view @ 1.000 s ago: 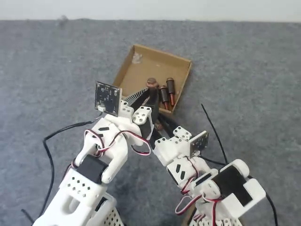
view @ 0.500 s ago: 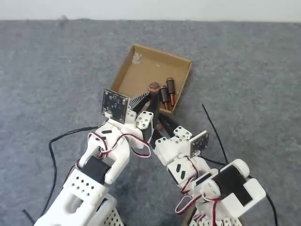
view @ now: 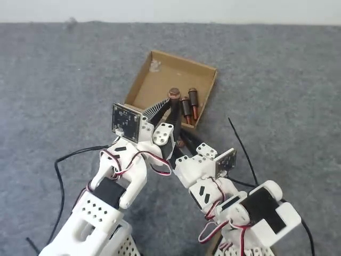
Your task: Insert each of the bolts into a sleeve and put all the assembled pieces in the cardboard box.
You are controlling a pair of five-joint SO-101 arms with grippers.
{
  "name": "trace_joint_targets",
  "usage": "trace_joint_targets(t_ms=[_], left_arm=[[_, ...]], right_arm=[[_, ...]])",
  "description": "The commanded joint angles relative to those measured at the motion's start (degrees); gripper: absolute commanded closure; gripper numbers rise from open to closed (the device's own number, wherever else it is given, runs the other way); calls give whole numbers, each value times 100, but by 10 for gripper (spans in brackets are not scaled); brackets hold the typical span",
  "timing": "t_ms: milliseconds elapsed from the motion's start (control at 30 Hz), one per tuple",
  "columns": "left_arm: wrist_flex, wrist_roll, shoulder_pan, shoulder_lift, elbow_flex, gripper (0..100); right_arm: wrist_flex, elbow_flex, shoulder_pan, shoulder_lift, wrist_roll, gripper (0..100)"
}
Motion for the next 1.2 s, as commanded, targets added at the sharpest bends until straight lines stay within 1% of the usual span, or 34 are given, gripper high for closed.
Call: trace_joint_targets(t_ms=[0,167,367,567,767,900,1167], left_arm=[[-158,-79,-114,-141,48,988],[-360,-79,-281,-132,277,988],[-369,-79,-193,-132,470,988],[-396,-70,-105,-149,426,988],[-343,-62,79,-123,409,988],[-220,-53,114,-123,400,988],[-229,-70,88,-114,400,988]], right_arm=[[-22,123,-4,-48,-53,992],[-31,123,48,-66,-53,992],[-330,123,215,-40,-53,992],[-119,123,171,-31,-44,992],[-163,123,180,-31,-35,992],[-145,123,189,-31,334,992],[-171,123,207,-31,387,992]])
